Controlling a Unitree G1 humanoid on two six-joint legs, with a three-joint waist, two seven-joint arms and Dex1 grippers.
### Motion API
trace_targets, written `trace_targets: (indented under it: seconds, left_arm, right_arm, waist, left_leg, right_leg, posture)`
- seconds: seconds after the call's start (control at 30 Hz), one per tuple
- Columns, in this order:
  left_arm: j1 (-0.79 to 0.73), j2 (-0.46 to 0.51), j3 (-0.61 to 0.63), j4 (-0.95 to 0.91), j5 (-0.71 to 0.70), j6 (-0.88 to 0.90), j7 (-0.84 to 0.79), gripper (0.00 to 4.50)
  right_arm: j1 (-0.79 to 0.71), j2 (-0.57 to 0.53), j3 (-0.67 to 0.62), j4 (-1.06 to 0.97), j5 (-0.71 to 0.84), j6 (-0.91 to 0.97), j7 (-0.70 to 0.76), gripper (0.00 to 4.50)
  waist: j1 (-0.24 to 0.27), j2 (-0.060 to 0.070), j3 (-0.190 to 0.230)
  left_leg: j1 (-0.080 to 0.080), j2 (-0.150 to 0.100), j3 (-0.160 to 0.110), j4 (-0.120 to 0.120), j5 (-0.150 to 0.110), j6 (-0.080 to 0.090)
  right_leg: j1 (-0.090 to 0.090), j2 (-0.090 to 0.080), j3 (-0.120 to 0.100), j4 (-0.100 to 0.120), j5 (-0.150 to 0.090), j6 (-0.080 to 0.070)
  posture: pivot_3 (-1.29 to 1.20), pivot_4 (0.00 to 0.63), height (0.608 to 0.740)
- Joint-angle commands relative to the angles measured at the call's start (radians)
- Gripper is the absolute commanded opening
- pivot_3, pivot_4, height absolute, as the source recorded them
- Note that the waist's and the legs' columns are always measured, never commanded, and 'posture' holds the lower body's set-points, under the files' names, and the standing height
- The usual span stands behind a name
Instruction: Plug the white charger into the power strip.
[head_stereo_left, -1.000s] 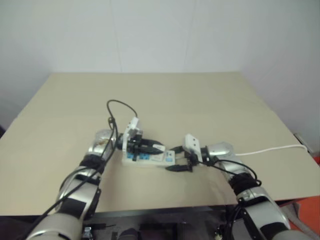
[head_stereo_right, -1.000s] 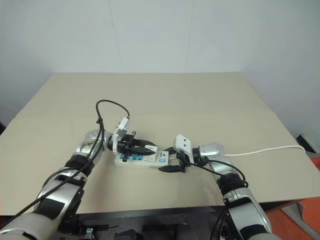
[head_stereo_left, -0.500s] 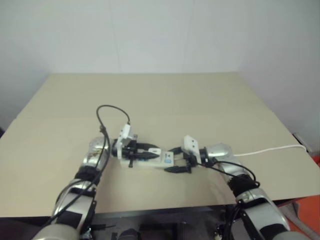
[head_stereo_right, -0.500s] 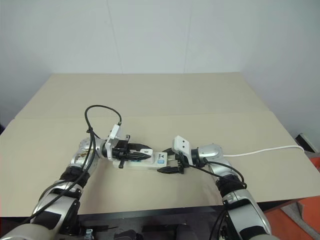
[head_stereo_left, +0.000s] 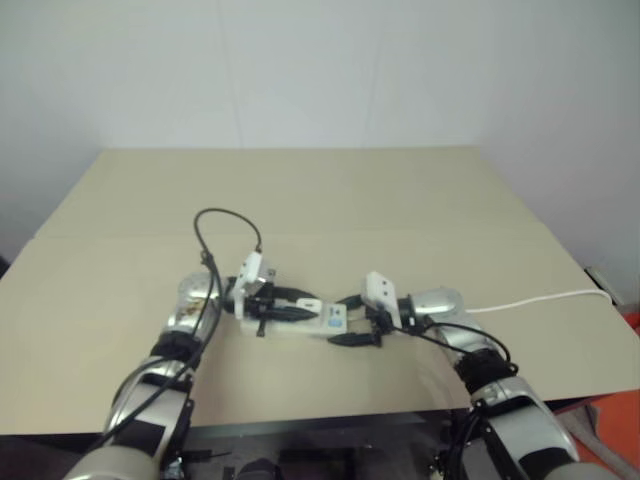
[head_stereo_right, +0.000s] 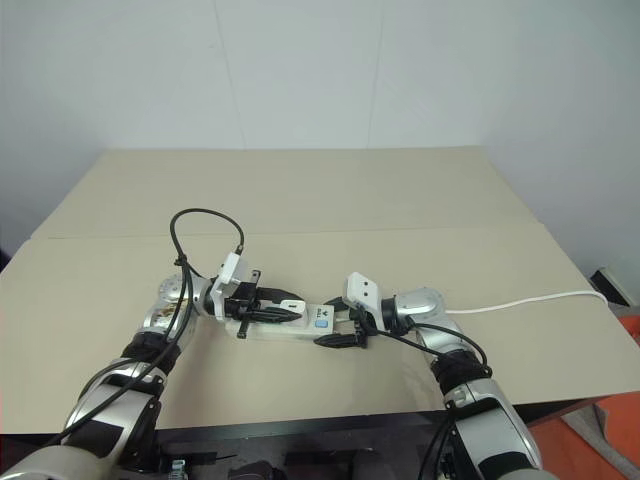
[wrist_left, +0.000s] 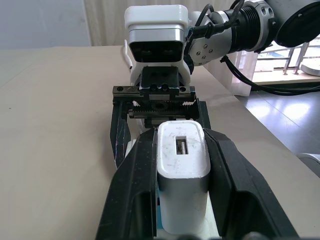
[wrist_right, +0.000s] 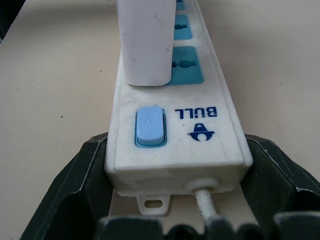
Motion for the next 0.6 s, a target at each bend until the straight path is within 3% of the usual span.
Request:
trace_targets:
  seconds: [0.03, 0.37, 0.6]
  left_arm:
    - [0.045, 0.044, -0.021, 0.077, 0.082, 0.011, -0.002, 1.38]
    - [0.038, 0.076, -0.007, -0.010, 0.001, 0.073, -0.002, 4.46]
    - [0.075, 0.208, 0.000, -0.236, -0.140, 0.220, -0.002, 4.48]
  right_arm:
    - [0.016, -0.018, -0.002, -0.008, -0.002, -0.004, 0.008, 3.42]
    - [0.014, -0.017, -0.002, -0.003, -0.003, -0.003, 0.003, 3.42]
    - [0.026, -0.021, -0.009, -0.016, -0.004, -0.011, -0.011, 3.42]
  waist:
    - [0.000, 0.000, 0.000]
    - [0.000, 0.001, -0.001]
    - [0.004, 0.001, -0.001]
  left_leg:
    - [0.000, 0.000, 0.000, 0.000, 0.000, 0.000]
    - [0.000, 0.000, 0.001, -0.001, 0.000, 0.000]
    - [-0.004, 0.001, 0.000, -0.001, 0.000, 0.000]
  right_leg:
    - [0.000, 0.000, 0.000, 0.000, 0.000, 0.000]
    - [-0.001, 0.000, 0.002, 0.000, 0.000, 0.000]
    - [-0.003, 0.000, 0.001, 0.000, 0.000, 0.000]
  posture:
    - [0.00, 0.150, 0.740]
    - [0.00, 0.150, 0.740]
    - [0.00, 0.150, 0.740]
